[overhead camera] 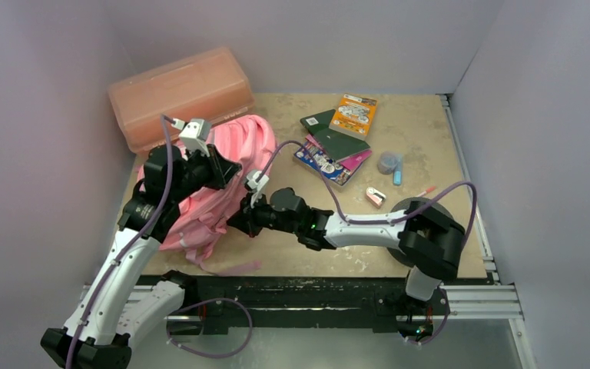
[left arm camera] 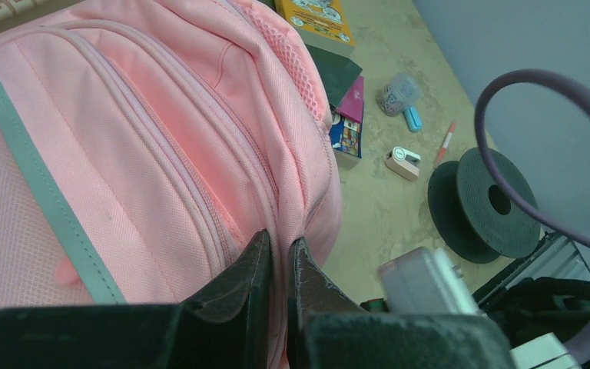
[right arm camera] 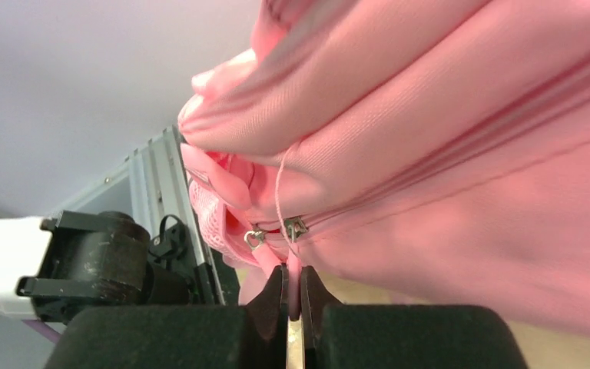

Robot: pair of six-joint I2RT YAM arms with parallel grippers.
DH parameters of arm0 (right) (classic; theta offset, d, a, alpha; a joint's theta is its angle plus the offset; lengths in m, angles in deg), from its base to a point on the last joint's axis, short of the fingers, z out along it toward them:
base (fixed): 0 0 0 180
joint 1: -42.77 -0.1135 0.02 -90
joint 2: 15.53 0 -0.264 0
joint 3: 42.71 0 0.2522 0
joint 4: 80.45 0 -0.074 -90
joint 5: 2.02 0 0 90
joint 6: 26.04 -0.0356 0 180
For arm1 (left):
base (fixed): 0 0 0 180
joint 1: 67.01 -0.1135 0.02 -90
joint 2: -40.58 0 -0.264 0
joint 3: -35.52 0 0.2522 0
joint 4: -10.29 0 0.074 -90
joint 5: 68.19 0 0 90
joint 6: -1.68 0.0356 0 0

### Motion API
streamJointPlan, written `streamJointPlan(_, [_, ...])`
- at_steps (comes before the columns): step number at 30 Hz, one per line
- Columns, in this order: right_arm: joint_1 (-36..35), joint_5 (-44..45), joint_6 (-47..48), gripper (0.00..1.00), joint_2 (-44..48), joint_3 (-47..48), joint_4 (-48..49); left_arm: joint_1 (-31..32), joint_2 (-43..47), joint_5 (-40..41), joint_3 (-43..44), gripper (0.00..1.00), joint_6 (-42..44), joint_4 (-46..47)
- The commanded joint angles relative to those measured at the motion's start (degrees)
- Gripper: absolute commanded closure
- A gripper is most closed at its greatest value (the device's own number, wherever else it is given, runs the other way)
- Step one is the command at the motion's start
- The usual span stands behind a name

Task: Pack the student bag
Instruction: Unzip the student bag at the center of the board.

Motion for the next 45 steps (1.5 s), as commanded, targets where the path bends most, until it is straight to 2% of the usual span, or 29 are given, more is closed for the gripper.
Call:
streamJointPlan(1, [0.8, 10.6, 2.31, 1.0, 8.93, -1.25, -1.78, -0.16, 2.55, 0.48, 0.55, 1.0, 2.71, 0.85])
streamJointPlan(11, [2.81, 18.52, 8.89, 1.0, 18.35, -3.72, -8.03, 0.28, 2.46, -6.23, -0.31, 1.0, 8.42, -5.27])
streamJointPlan(17, [9.39, 15.05, 7.7, 1.0, 21.65, -4.67, -10.74, 0.37, 6.09, -10.6, -2.16, 1.0, 13.45, -10.33])
streamJointPlan(21, [10.92, 14.31, 10.05, 1.0, 24.31, -4.63, -13.11, 1.58, 9.71, -7.95, -4.18, 1.0, 14.87, -12.89])
streamJointPlan(26, [16.46, 7.49, 9.5, 1.0, 26.99, -5.12, -16.7, 2.39, 12.77, -9.01, -4.0, 1.0, 15.06, -16.64])
streamJointPlan(29, [16.54, 3.87, 10.51, 1.0, 28.4, -4.4, -18.86, 4.15, 12.63, -9.44, -3.42, 1.0, 15.29, -18.06])
streamJointPlan(30, [16.54, 3.47, 9.9, 1.0, 29.3, -4.17, -19.54, 5.07, 12.0, -9.0, -2.81, 1.0, 15.56, -18.92])
streamJointPlan(34, [16.23, 3.25, 7.28, 1.0, 32.91, -2.54, -23.1, 11.59, 8.74, 1.66, 0.07, 1.0, 14.91, -22.63])
streamJointPlan(36, [15.4, 1.25, 5.75, 1.0, 33.73, -2.9, -22.49, 14.08, 7.67, 4.25, -0.06, 1.0, 13.19, -21.24])
streamJointPlan(38, [11.7, 1.08, 6.55, 1.0, 33.47, -2.92, -21.72, 14.68, 6.8, 6.36, -1.01, 1.0, 10.36, -17.88])
streamJointPlan(42, [9.33, 10.28, 8.35, 1.0, 33.76, -1.22, -24.85, 14.67, 5.51, 6.46, -2.04, 1.0, 11.03, -15.07])
streamJointPlan(45, [13.54, 14.67, 8.46, 1.0, 35.78, -2.05, -25.59, 14.68, 6.58, 7.93, -2.3, 1.0, 13.99, -17.44])
